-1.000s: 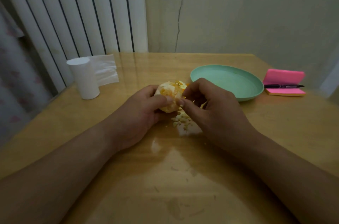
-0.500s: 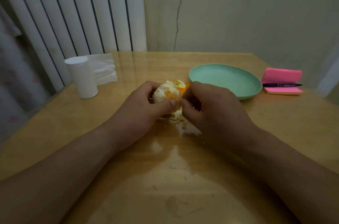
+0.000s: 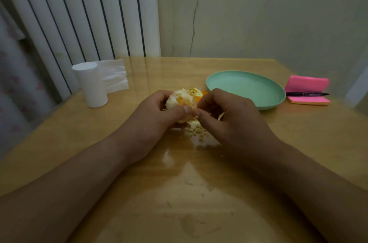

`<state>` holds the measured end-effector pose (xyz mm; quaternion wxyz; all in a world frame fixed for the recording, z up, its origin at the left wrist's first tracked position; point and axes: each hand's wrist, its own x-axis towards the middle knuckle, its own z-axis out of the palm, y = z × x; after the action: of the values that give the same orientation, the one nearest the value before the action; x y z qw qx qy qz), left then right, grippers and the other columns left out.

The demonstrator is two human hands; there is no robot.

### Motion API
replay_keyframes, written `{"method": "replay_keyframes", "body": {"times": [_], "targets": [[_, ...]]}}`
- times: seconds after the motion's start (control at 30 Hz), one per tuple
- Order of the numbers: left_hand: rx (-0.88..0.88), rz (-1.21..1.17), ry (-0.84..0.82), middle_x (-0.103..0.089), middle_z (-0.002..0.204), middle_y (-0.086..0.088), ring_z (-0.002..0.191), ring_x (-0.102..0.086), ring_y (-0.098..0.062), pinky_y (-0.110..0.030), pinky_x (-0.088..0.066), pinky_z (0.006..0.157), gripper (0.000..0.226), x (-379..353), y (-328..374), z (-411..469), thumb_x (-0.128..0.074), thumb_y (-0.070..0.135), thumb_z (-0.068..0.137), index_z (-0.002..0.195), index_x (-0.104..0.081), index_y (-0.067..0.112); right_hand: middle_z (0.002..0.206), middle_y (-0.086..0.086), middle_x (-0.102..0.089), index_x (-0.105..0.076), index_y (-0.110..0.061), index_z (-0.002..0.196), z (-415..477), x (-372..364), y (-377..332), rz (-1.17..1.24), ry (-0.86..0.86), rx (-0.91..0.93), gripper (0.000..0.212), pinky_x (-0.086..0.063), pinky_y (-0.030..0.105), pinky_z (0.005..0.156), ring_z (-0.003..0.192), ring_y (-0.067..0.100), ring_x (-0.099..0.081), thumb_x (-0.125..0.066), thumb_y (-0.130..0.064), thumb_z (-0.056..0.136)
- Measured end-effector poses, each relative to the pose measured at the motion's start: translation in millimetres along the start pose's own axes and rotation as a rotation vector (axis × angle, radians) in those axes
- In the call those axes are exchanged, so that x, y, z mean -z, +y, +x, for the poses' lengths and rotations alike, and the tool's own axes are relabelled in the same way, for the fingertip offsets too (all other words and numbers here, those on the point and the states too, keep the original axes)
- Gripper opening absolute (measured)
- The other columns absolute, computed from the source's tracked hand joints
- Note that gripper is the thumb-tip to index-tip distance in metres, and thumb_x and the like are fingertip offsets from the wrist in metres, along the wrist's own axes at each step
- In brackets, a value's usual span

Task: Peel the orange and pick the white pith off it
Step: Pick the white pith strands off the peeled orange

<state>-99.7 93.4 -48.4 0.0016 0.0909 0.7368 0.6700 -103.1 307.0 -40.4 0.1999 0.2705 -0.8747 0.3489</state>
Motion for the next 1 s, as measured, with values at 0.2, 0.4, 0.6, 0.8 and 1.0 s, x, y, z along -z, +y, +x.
{"method": "replay_keyframes", "body": {"times": [0.2,0.4,0.6,0.8,1.0], "targets": [[-0.062,0.215,0.07,-0.077,0.112,0.004,0.098,-0.077,-0.01,-0.029,-0.065,0.084,0.044,-3,5,-4,-0.082,0.027,0.091,0.131,-0.064,0.024,0.085,-0.014,-0.067,-0.069,-0.028,0.101,2,-1,3,-0.107,-0.025,0.043,0.011,-0.056,0.042,0.069,0.078,0.008,-0.063,-0.064,-0.038,0.099],[-0.084,0.256,0.094,-0.077,0.108,0.008,0.095,-0.077,-0.007,-0.026,-0.064,0.082,0.041,-10,8,-9,-0.081,0.031,0.091,0.128,-0.065,0.029,0.074,-0.012,-0.056,-0.061,-0.025,0.09,4,1,-6,-0.304,0.047,0.118,0.016,-0.044,0.035,0.057,0.065,0.01,-0.052,-0.056,-0.04,0.094],[-0.002,0.045,0.072,-0.079,0.114,-0.002,0.102,-0.078,-0.019,-0.031,-0.065,0.087,0.037,-15,10,-9,-0.077,0.026,0.094,0.129,-0.067,0.019,0.07,-0.013,-0.055,-0.058,-0.025,0.086,3,2,-7,-0.211,0.141,0.109,0.012,-0.041,0.031,0.055,0.062,0.01,-0.052,-0.059,-0.035,0.093],[0.045,-0.076,0.056,-0.079,0.118,-0.009,0.108,-0.077,-0.027,-0.051,-0.061,0.1,0.041,-9,7,-3,-0.077,0.024,0.093,0.131,-0.067,0.012,0.082,-0.015,-0.065,-0.068,-0.023,0.102,1,3,0,-0.072,0.076,0.082,0.007,-0.056,0.04,0.067,0.074,0.009,-0.063,-0.07,-0.024,0.096],[-0.032,0.129,0.119,-0.079,0.112,0.002,0.098,-0.078,-0.013,-0.029,-0.065,0.085,0.038,-9,9,-8,-0.08,0.03,0.093,0.128,-0.067,0.022,0.083,-0.016,-0.063,-0.068,-0.025,0.101,3,2,2,-0.202,0.071,0.135,0.009,-0.055,0.042,0.067,0.072,0.009,-0.06,-0.069,-0.033,0.097]]}}
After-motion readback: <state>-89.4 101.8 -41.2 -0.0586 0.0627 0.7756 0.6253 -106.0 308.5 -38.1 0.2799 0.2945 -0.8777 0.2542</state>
